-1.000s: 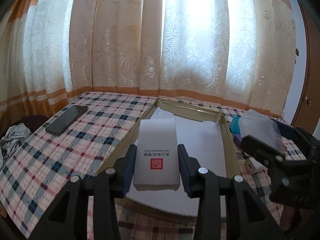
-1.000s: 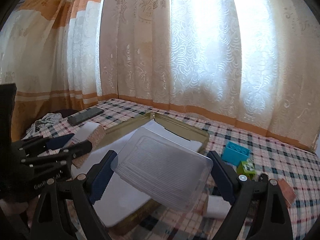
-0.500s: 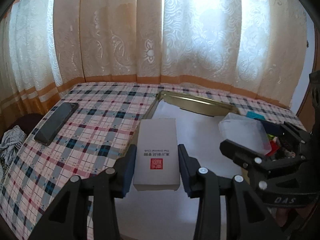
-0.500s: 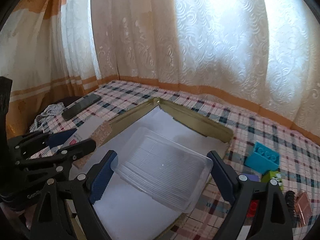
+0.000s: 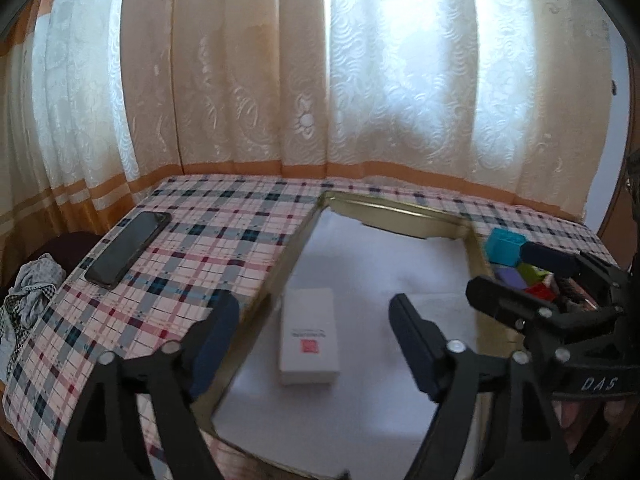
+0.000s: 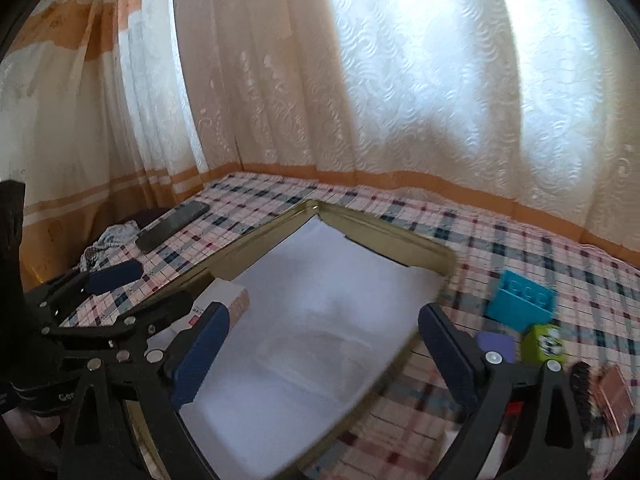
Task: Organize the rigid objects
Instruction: 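Withdraw both grippers from the tray back toward the remaining objects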
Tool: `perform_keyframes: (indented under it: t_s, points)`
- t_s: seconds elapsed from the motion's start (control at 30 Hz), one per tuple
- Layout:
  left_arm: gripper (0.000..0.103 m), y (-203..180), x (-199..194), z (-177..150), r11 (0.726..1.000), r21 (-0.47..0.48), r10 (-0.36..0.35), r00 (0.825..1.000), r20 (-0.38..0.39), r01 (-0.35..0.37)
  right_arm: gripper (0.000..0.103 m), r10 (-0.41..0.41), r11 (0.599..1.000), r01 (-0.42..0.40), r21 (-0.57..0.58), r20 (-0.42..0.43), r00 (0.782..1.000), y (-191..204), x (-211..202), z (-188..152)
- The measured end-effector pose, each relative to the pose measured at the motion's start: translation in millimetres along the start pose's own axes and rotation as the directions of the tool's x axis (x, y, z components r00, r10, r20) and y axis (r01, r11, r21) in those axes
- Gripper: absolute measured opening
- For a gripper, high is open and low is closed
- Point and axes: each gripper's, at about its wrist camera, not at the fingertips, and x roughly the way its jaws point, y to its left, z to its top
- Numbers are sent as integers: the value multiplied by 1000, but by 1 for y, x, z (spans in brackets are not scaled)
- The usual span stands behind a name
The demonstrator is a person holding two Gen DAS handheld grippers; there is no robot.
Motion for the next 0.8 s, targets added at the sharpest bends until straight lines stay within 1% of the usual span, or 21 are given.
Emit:
perform_keyframes:
  t_s: [0.07,0.17,0.27,0.37,0.43,0.53,0.67,0.73,0.8]
  points:
    - [83,-12,-8,-4,1000,12,-16,1000,14,15,97,-2,1000,2,0,16,1000,-7,-15,-6]
    - [89,-33,-17,-10,998,32,-46,999,29,45,97,-21,1000,21,-7,36,999,-20,-37,-15]
    - [90,-60,-25,-16,994,67,-88,995,38,85,97,-57,998,58,1,57,997,-41,-60,-28]
    - [92,-89,-28,-21,986,101,-138,990,30,135,97,-124,992,122,28,68,990,-68,-80,-41]
    - [95,-109,-29,-26,978,130,-165,986,20,161,97,-198,980,196,39,62,978,-89,-88,-52]
    - [95,-141,-21,-34,967,173,-189,982,-17,189,97,-274,960,271,70,41,961,-116,-96,-63]
    - [95,-170,-7,-41,956,193,-210,975,-69,220,97,-285,953,282,111,9,959,-148,-101,-75]
    - [95,-182,2,-43,953,204,-208,974,-94,223,97,-286,953,286,99,-18,958,-159,-99,-81]
    - [95,-191,10,-45,953,217,-193,975,-111,213,97,-262,961,266,81,-53,964,-169,-94,-85]
